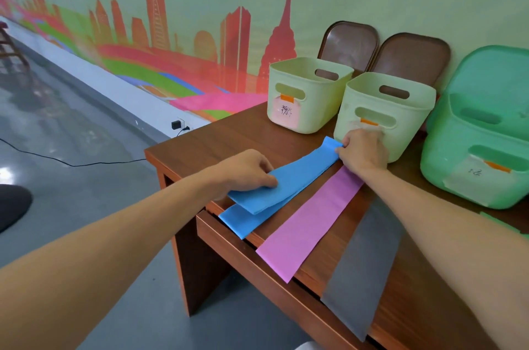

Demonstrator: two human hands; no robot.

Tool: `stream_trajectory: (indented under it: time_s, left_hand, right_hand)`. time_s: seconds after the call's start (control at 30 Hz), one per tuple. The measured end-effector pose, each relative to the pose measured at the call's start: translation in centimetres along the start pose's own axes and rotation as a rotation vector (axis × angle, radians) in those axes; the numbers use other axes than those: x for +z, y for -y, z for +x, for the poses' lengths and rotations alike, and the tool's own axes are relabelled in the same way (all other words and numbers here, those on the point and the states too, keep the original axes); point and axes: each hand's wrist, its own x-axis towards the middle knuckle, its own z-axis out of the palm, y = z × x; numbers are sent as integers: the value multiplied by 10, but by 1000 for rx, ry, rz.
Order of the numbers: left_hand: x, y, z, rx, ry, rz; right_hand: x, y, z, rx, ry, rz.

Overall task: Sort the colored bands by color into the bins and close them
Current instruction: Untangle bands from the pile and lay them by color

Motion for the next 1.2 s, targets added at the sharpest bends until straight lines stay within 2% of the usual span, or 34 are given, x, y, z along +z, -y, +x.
stream_trajectory:
  time_s: [0.23,0.53,0.77,0.83,0.97,1.07,1.2]
  left_hand:
    - [2,-3,-4,38,9,229]
    - [4,-3,-6,102,18,497]
    - [6,-10,-9,179,-69,748]
    - [11,-18,-8,241,-123,709]
    - [39,-53,-8,442,-136,468]
    - [71,-86,-16,558,-97,393]
    - [113,-117,-21,590,23,340]
  right_hand:
    - [2,4,-1,-25,15,-58]
    - [-15,2,-11,-181,16,-95]
    - [-47,-10,-21,-273,136,60]
    - [-66,-18,-27,-317,236,62]
    - [-104,-42,-44,-364,381,20]
    - [-134,-72,-59,-359,431,-44]
    - [-167,-116,-81,-306,433,-48]
